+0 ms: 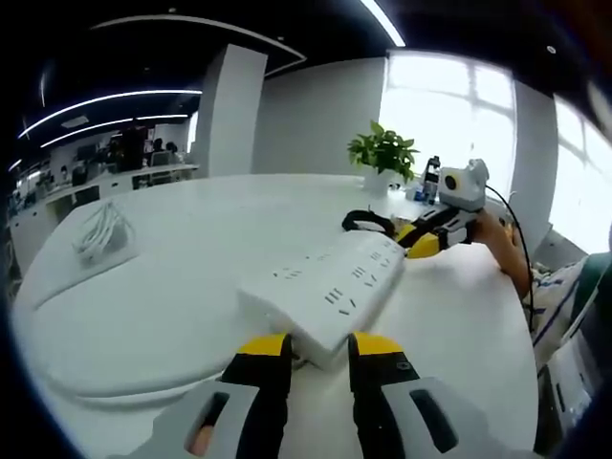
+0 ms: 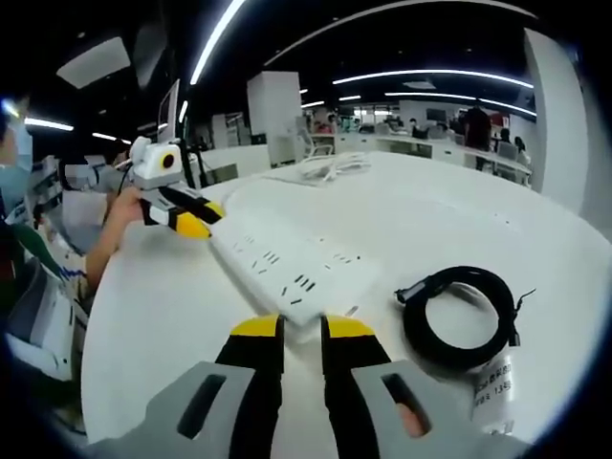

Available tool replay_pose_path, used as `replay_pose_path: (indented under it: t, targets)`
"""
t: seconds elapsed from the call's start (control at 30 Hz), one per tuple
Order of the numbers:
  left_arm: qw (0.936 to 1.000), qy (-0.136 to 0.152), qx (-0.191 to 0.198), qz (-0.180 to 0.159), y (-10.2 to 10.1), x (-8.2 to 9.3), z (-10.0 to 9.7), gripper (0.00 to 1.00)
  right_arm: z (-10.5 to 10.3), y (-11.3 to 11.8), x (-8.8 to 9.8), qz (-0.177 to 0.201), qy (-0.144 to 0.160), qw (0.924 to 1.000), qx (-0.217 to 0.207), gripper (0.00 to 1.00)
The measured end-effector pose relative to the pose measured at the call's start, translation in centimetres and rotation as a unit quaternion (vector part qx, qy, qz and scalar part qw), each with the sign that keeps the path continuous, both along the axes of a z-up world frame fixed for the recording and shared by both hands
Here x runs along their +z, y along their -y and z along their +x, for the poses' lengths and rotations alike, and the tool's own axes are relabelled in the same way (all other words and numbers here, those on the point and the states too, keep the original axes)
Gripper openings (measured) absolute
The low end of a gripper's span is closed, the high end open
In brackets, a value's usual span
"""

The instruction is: Straighten the power strip on the desk, plug the charger into it

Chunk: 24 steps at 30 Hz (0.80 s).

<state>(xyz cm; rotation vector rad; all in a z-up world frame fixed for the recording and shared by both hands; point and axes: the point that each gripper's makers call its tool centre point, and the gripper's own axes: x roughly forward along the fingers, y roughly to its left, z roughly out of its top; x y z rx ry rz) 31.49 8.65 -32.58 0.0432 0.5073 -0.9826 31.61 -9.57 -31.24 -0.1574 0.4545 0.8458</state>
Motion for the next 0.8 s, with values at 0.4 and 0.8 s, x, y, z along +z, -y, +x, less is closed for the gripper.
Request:
replay_pose_path:
  t: [0.4, 0.8]
  targets:
    - [1.0000, 0.000, 0.000, 0.000, -0.03, 0.03, 0.03, 0.23, -0.09, -0.11, -0.07, 0.000, 0.000, 1.0000, 0.000, 0.16]
    - [0.9999, -0.007, 0.000, -0.013, -0.20, 0.19, 0.19, 0.23, 0.20, 0.10, 0.83, 0.026, 0.005, 0.9996, -0.003, 0.16]
